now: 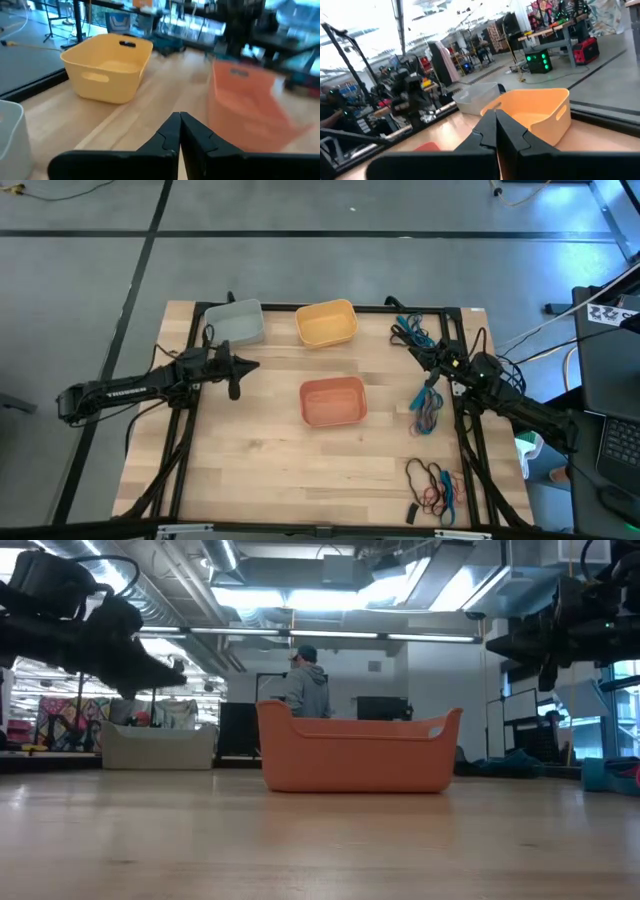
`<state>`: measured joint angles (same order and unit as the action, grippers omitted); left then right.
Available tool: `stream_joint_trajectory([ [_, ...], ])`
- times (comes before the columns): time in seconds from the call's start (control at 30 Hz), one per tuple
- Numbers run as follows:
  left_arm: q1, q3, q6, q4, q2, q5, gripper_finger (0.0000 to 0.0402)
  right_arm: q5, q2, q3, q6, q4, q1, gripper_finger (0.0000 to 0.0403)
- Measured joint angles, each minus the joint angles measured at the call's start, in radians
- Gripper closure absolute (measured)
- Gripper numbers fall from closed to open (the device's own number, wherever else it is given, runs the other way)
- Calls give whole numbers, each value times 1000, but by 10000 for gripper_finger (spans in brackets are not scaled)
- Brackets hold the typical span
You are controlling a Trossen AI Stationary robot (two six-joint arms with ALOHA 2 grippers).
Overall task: Sort rubber bands into baskets
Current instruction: Put the black rubber band into the yellow bin
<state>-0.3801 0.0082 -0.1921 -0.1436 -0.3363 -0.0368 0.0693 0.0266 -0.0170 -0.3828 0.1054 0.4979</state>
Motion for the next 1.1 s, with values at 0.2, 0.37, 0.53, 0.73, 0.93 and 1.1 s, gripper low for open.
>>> stream_joint_trajectory([
  [0.2, 0, 0, -37, -106, 0, 0, 396, -62, 116, -1, 73, 7, 0, 402],
  [0.37, 0, 0, -37, -140, 0, 0, 396, -110, 248, -7, 126, 101, 0, 402],
  [0.53, 0, 0, -37, -138, 0, 6, 396, -165, 401, -115, 206, 62, 0, 402],
  [0.73, 0, 0, -37, -139, 0, 8, 396, -257, 607, -280, 270, -68, 0, 402],
  [0.93, 0, 0, -22, -140, 0, 10, 396, -384, 789, -394, 324, -189, 2, 402],
  [1.1, 0, 0, 5, -153, 0, 12, 396, -361, 912, -453, 339, -268, 74, 402],
])
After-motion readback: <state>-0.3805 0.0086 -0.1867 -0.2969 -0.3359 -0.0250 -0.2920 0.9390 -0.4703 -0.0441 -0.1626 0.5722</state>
